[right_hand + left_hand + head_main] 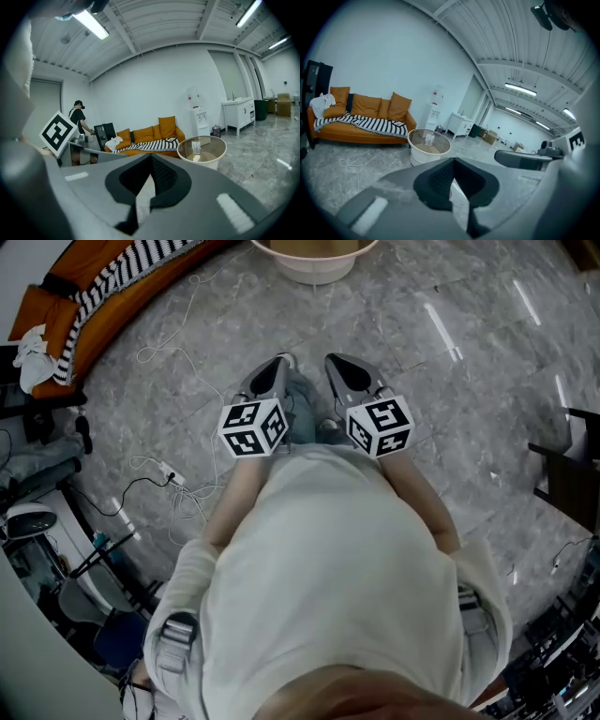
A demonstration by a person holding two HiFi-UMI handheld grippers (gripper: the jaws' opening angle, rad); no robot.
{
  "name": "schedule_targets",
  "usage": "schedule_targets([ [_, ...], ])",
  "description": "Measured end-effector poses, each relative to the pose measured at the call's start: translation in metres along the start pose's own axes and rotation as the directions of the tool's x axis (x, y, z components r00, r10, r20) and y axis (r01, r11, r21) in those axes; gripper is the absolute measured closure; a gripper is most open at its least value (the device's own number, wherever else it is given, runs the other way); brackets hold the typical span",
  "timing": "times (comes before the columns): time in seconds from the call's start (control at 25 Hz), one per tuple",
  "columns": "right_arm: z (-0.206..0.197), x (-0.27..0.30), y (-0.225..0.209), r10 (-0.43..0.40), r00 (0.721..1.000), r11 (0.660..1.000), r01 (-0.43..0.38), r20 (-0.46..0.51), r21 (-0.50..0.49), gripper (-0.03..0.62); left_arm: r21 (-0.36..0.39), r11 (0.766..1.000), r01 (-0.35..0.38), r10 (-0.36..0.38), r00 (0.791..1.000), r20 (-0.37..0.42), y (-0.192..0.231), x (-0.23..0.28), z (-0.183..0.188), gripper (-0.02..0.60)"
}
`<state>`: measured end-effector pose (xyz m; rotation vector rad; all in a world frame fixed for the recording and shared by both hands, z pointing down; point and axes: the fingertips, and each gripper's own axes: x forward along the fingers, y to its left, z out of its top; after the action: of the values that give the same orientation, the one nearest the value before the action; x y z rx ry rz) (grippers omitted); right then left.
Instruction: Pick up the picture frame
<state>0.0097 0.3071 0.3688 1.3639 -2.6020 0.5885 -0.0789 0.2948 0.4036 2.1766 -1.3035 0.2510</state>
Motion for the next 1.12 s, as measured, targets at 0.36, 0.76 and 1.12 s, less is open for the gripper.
schedule_targets([
  [0.36, 0.038, 0.066, -0.047, -0.033, 0.999, 0.999, 0.033, 0.013, -0.014, 0.594, 0.016, 0.999, 0.04, -0.04, 0.999, -0.004, 0.03, 0.069, 0.049, 0.58],
  [0.76, 0.098, 0.164, -0.098, -0.075, 0.997, 0.997, 0.075, 0.017, -0.021, 0.594, 0.026, 0.997, 0.079, -0.077, 0.996, -0.048, 0.08, 0.157, 0.124, 0.58],
  [1.12, 0.144, 0.237, -0.133, -0.141, 0.989, 0.99, 0.142, 0.043, -0.024, 0.594, 0.056, 0.99, 0.127, -0.123, 0.99, -0.074, 0.122, 0.218, 0.183, 0.58],
])
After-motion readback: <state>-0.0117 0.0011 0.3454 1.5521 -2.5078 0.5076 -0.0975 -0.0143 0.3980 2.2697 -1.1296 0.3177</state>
